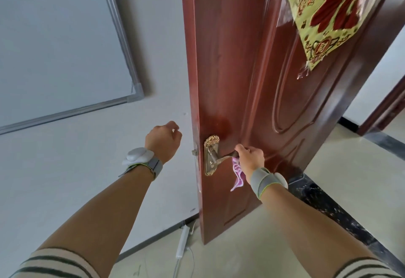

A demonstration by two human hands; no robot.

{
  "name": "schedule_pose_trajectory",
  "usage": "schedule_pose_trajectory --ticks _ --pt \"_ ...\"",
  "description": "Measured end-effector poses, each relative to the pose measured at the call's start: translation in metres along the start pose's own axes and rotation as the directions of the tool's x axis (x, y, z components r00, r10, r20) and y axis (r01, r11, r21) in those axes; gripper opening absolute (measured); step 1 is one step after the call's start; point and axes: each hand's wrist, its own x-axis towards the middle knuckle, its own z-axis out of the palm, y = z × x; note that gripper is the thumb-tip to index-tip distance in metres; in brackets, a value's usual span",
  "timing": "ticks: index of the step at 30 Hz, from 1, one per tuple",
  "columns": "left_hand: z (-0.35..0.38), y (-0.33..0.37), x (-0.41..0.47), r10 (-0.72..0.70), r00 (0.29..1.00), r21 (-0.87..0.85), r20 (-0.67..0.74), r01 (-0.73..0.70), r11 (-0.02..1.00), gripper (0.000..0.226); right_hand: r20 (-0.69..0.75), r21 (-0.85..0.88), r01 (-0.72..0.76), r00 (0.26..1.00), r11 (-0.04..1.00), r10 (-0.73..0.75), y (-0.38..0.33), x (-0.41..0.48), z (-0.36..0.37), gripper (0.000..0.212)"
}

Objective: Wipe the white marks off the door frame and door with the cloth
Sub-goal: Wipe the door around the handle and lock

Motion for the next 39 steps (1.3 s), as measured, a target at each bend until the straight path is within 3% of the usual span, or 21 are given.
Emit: schedule_pose_trajectory --ticks 12,17,26,29,32,36,39 --pt "0.024 0.105 -0.029 0.102 0.983 -0.103 0.154 -0.087 0.991 0.023 -0.076 -0.094 0.054 0.995 0.994 -0.061 0.056 -0.030 -0.117 0.034" --pt "0.036 0.171 -0.067 0.200 0.954 -0.040 0.225 -0.196 0.980 0.021 -0.099 -0.099 -0.002 0.995 0.995 -0.008 0.072 -0.043 -0.179 0.036" --pt "0.059 0.259 -0.147 0.336 0.878 -0.154 0.342 -0.300 0.941 0.015 -0.134 -0.071 -0.133 0.983 0.989 0.123 0.106 -0.069 -0.312 0.042" --pt "0.067 0.283 -0.173 0.393 0.838 -0.162 0.378 -0.358 0.920 0.022 -0.208 -0.069 -0.118 0.973 0.991 0.102 0.121 -0.077 -0.348 0.051" --pt "0.078 0.309 -0.199 0.480 0.770 -0.139 0.419 -0.468 0.873 0.026 -0.277 -0.035 -0.122 0.955 0.992 0.107 0.128 -0.097 -0.389 0.042" --pt "0.094 0.351 -0.231 0.606 0.627 -0.141 0.490 -0.628 0.765 0.024 -0.318 0.104 -0.132 0.935 0.986 0.159 0.133 -0.127 -0.439 0.032" --pt "0.109 0.377 -0.247 0.681 0.505 -0.156 0.530 -0.732 0.664 0.041 -0.321 0.207 -0.108 0.931 0.972 0.172 0.131 -0.145 -0.468 0.026"
